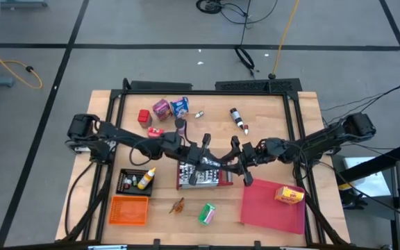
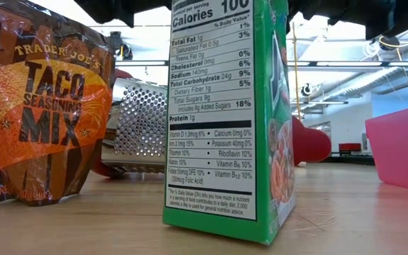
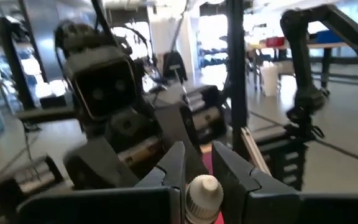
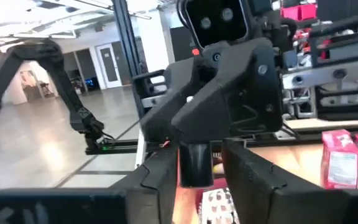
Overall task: Pick & Place Kitchen Items
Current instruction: Put the small brown food coloring bottle into the black bin
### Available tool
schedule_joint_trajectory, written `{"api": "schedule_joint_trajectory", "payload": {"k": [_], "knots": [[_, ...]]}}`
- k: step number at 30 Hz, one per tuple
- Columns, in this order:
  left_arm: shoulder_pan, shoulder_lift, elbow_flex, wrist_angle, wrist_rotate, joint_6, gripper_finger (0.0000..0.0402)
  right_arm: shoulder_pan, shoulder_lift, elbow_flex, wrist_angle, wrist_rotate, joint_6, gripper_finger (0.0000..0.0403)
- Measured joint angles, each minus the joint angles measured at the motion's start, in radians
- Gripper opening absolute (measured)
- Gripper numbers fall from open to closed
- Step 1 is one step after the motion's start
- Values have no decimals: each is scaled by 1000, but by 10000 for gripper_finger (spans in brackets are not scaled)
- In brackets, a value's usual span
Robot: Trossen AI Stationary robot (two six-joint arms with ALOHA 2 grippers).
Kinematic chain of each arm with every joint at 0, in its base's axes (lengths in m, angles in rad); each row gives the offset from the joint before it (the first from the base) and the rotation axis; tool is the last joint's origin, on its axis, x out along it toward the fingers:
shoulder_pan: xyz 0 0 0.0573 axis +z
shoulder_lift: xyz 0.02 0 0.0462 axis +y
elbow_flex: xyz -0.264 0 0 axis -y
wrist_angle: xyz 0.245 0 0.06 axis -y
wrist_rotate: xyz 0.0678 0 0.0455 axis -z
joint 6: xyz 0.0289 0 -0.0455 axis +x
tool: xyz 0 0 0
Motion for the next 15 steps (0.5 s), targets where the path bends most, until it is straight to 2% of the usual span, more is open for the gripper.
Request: {"api": "schedule_joint_trajectory", "payload": {"k": [4, 9, 15], "knots": [[-15, -48, -2, -106, -10, -7, 45, 2, -28, 0, -15, -24, -24, 159], [-41, -120, -2, -270, -74, -41, 45, 1, -65, 2, -94, -19, -39, 200], [-101, -248, -2, -621, -269, -152, 45, 1, -101, 2, -199, -20, -41, 214]]}}
